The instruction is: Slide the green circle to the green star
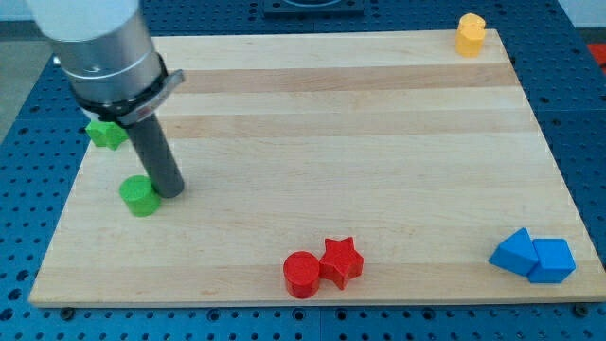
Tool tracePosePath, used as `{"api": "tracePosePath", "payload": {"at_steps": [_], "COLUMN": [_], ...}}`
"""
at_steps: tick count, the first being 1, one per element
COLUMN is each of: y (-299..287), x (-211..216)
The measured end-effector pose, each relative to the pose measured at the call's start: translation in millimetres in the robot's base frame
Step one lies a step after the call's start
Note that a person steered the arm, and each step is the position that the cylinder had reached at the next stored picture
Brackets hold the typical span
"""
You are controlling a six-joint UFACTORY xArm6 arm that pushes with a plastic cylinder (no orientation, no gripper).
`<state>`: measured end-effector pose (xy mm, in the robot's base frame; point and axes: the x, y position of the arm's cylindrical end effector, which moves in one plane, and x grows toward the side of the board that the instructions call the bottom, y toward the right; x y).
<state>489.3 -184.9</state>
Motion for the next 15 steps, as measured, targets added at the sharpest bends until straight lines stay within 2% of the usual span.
{"api": "tracePosePath", "payload": {"at_steps": [2, 3, 5, 8, 10, 11, 12, 15], "y": [-8.9, -29.6, -59.9, -57.6, -20.5, -4.5, -7.8, -43.0], "x": [49.9, 58.3, 36.8, -15.4, -1.5, -18.5, -31.8, -34.3]}}
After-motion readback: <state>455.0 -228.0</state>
